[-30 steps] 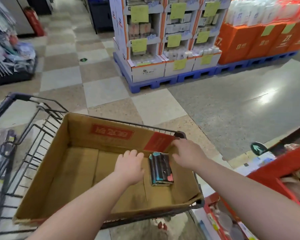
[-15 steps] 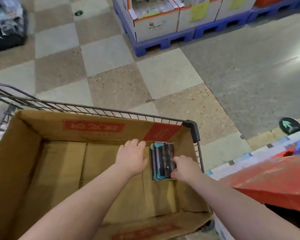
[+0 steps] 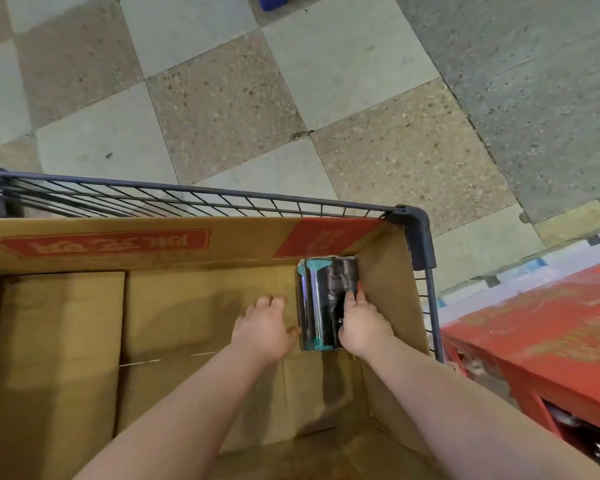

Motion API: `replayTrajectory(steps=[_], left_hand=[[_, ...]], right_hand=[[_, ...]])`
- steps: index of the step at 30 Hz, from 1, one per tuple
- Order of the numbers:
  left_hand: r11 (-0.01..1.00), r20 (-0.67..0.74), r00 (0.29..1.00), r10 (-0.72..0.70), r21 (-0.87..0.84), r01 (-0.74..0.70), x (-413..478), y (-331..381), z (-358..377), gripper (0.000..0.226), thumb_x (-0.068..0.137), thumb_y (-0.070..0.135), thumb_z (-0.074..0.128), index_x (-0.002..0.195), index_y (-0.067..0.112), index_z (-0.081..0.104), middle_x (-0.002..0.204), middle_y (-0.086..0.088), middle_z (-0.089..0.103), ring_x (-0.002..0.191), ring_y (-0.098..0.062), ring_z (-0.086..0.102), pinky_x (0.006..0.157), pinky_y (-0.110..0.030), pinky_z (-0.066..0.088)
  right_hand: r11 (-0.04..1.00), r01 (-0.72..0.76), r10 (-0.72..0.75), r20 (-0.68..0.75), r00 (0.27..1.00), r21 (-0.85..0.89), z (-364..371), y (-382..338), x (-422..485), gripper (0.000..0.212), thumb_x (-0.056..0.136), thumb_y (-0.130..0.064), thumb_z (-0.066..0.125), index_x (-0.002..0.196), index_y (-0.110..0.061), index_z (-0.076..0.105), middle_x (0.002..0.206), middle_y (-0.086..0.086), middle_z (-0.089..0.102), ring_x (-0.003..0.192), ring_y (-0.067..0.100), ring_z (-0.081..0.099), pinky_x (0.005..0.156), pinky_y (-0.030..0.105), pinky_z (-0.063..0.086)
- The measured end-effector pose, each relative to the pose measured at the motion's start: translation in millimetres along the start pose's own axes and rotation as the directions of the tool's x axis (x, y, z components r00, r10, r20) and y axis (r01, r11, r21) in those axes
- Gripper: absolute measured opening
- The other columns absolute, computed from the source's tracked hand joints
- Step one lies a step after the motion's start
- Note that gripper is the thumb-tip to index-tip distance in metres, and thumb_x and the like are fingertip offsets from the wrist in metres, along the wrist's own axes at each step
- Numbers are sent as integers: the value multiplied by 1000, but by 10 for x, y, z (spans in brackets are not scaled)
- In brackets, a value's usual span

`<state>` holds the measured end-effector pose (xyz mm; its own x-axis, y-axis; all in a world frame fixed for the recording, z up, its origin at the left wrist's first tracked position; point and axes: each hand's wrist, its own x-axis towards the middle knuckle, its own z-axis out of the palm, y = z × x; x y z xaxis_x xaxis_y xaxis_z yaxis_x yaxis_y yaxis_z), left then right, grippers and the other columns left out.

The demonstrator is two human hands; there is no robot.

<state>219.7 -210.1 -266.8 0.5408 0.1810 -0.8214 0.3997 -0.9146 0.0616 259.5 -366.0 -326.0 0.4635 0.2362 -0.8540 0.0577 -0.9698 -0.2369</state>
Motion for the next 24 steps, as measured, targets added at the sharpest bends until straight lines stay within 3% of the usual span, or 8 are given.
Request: replayTrajectory(steps=[5, 9, 13, 16, 18, 21, 24], left_hand=[[980, 71, 993, -98, -170, 108, 218, -57, 190, 72, 92, 40, 56, 152, 19, 21, 150, -9, 33, 134, -26, 41, 108, -39, 40], [876, 160, 974, -162, -430, 217, 286, -60, 305, 62, 90, 35, 62, 143, 14, 37, 136, -9, 50, 120, -24, 54, 95, -30, 46], [694, 181, 951, -251, -651, 307, 325, -155, 435, 57, 83, 18, 72, 134, 9, 48, 129, -11, 61, 115, -25, 59, 96, -29, 46], [620, 188, 929, -320, -700, 355, 316, -254, 478, 59, 82, 10, 73, 133, 8, 43, 125, -10, 60, 108, -28, 59, 87, -30, 47], [604, 218, 926, -309, -706, 368, 307, -281, 489, 60, 76, 15, 79, 127, 13, 48, 118, -9, 61, 100, -27, 61, 80, -30, 48], [642, 192, 926, -324, -675, 364, 340, -372, 562, 80, 58, 25, 84, 128, 11, 49, 120, -13, 62, 105, -30, 62, 91, -36, 51], [582, 166, 928, -334, -737, 342, 302, -455, 571, 67, 76, 8, 78, 133, 8, 45, 120, -12, 63, 105, -29, 62, 93, -35, 50]], right_hand=[[1000, 1, -1, 6, 1000, -23, 223, -21, 62, 95, 90, -33, 58, 153, -8, -10, 160, 13, -12, 146, 31, 8, 117, 36, 23], [996, 82, -82, 18, 996, 44, 441, -81, -38, 95, 90, -26, 57, 153, -20, -14, 160, 1, -21, 147, 34, -11, 121, 43, 10], [974, 198, -199, -6, 980, 108, 532, -240, -127, 79, 90, -16, 50, 154, -27, 6, 160, -7, -15, 147, 30, 3, 118, 55, 0], [929, 202, -178, -104, 978, 310, 463, -215, -106, 68, 90, -9, 49, 150, -30, 24, 159, -15, 6, 142, 25, 23, 120, 48, 8], [905, 244, -210, -134, 968, 349, 404, -173, -83, 64, 90, -6, 47, 147, -30, 31, 157, -17, 15, 139, 22, 30, 118, 43, 19], [883, 310, -289, -111, 951, 352, 371, -148, -106, 60, 92, -3, 42, 146, -29, 34, 157, -17, 16, 137, 18, 35, 114, 39, 22], [891, 223, -182, -139, 973, 394, 435, -99, -5, 64, 91, -4, 46, 149, -23, 27, 158, -5, 14, 139, 21, 33, 117, 41, 24]])
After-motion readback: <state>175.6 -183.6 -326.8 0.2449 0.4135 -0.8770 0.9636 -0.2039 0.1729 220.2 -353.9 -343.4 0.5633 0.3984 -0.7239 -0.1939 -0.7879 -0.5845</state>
